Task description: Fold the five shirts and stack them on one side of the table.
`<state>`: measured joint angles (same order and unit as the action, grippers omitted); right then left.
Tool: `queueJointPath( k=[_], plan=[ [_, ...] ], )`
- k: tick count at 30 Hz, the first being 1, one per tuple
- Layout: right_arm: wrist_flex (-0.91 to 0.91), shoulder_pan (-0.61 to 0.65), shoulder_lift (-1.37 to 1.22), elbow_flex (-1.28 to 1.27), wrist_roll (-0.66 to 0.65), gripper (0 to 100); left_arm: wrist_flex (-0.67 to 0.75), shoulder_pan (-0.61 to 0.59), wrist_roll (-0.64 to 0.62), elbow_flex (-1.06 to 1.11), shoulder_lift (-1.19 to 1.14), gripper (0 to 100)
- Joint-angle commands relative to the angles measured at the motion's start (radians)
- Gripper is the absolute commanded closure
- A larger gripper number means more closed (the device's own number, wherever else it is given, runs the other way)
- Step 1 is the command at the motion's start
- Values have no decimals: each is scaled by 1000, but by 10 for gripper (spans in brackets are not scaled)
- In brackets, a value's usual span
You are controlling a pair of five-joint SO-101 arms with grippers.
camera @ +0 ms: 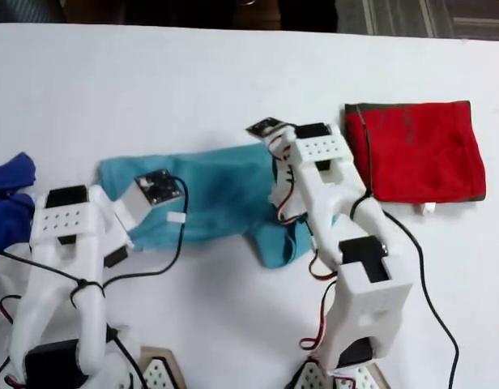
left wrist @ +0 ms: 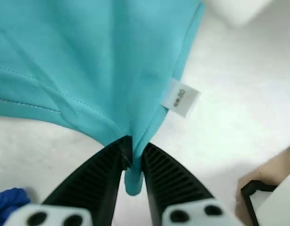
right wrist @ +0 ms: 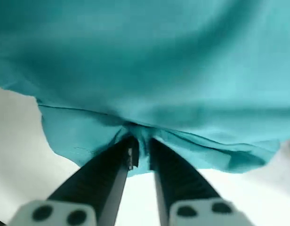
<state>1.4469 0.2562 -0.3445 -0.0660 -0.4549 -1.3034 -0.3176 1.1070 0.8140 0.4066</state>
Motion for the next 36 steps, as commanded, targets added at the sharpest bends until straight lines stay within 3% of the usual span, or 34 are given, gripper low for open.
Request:
queueJointPath(
  k=[1,13,20,25,32,36],
  plan=[
    [12,-31,10,6,0,985,-2,-9,6,-27,0,974],
    [71,-27,311,-2,2,981,-2,-9,6,-27,0,974],
    [50,-24,315,-118,3,976,-2,-6,6,-27,0,974],
    [53,-24,314,-242,-5,830,-2,-8,6,-27,0,974],
    [53,-31,475,-302,3,901,-2,-8,6,-27,0,974],
    [13,-25,503,-302,60,856,0,-8,6,-27,0,974]
  ],
)
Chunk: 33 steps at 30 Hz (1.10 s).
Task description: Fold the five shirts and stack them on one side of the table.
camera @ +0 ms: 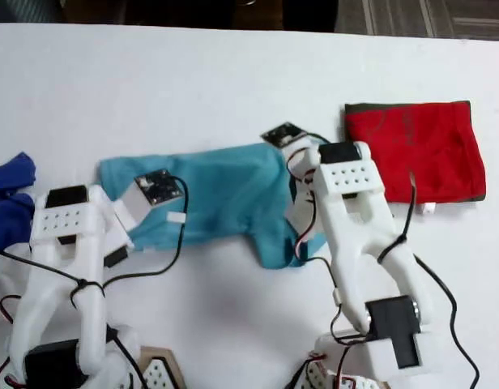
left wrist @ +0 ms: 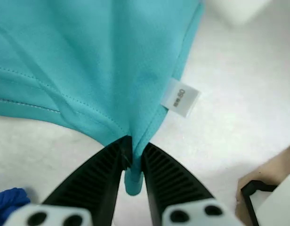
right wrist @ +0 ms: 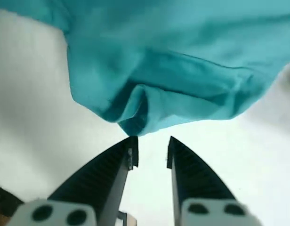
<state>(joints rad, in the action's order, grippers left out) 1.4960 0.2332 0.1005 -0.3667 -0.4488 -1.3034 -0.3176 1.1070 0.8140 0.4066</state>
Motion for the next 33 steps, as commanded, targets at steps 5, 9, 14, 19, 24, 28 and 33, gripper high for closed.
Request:
queueJointPath(
  k=[5,9,14,19,24,28,33],
  plan=[
    [-87,-2,56,-2,180,687,3,-5,6,-27,0,974],
    [-68,5,56,-3,180,687,5,-5,6,-27,0,974],
    [-73,99,51,-64,95,743,6,-3,6,-30,0,974],
    [-142,125,-24,-92,98,752,6,-3,6,-27,0,974],
    [-162,97,-114,-78,98,752,3,-6,6,-27,0,974],
    [-165,44,-133,-77,95,752,0,-8,6,-27,0,974],
    [-166,-13,-140,-80,89,752,0,-8,6,-27,0,974]
  ],
)
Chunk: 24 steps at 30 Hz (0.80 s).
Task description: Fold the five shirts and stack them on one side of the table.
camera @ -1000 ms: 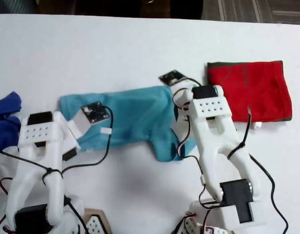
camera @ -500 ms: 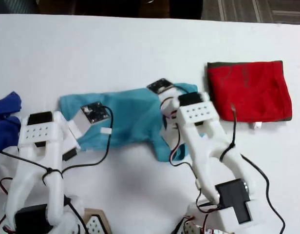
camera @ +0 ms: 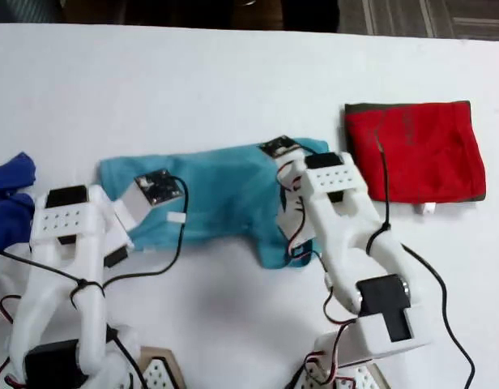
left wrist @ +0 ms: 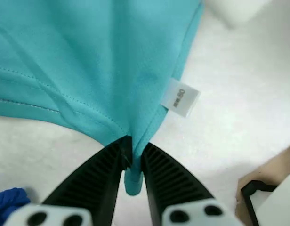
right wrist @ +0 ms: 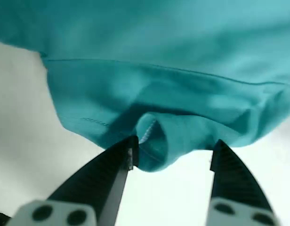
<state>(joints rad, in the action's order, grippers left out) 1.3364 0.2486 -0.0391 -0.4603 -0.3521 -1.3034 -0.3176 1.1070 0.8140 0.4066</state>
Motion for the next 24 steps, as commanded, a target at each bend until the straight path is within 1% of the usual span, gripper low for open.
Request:
queueJointPath(
  k=[1,6,14,16,20,22,24],
  plan=[
    [-16,-33,-1,12,-8,753,2,-8,6,-27,0,974],
    [-58,-31,-19,9,-8,755,2,-8,6,-27,0,974],
    [-70,-31,-145,17,-6,763,0,-9,6,-27,0,974],
    [-82,-35,-139,17,-6,815,0,-9,6,-27,0,974],
    [-79,-62,-101,17,-2,988,0,-9,6,-27,0,974],
    [-74,-90,-73,15,-2,964,0,-9,6,-27,0,974],
    [-62,-120,-41,15,-2,983,2,-9,6,-27,0,974]
  ],
)
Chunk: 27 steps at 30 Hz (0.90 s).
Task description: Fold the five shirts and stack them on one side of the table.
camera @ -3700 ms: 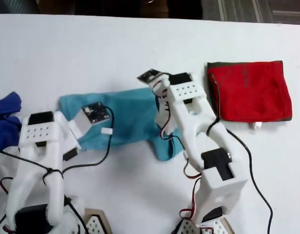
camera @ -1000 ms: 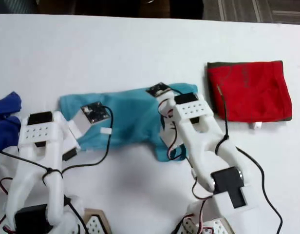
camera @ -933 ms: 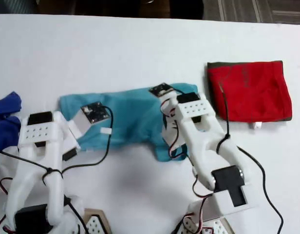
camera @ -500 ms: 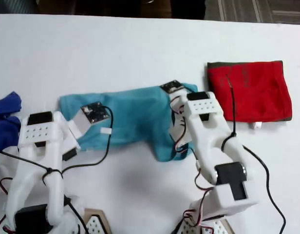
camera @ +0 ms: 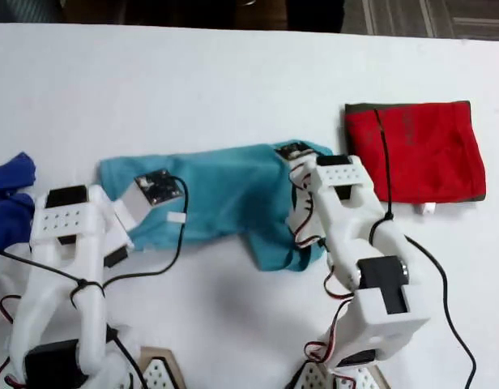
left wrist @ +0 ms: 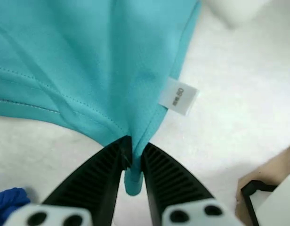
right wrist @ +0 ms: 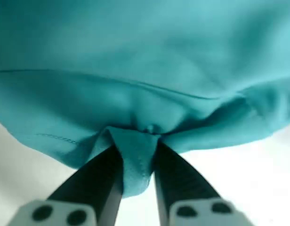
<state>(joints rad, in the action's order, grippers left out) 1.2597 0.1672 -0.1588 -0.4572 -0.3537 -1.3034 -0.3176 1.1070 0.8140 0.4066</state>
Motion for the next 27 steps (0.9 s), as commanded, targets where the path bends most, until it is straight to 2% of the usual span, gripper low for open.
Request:
queueJointPath(
  k=[1,11,16,21,27],
  plan=[
    [16,-50,99,12,-2,981,2,-9,6,-27,0,974],
    [71,-73,443,12,-8,980,0,-8,2,-28,2,974],
    [71,-76,582,9,-21,980,-2,-3,-72,-62,5,974],
    [71,-71,644,0,-81,979,-11,-3,-198,-128,6,974],
    [16,-68,641,-169,-84,976,-86,60,-215,-151,2,974]
  ],
)
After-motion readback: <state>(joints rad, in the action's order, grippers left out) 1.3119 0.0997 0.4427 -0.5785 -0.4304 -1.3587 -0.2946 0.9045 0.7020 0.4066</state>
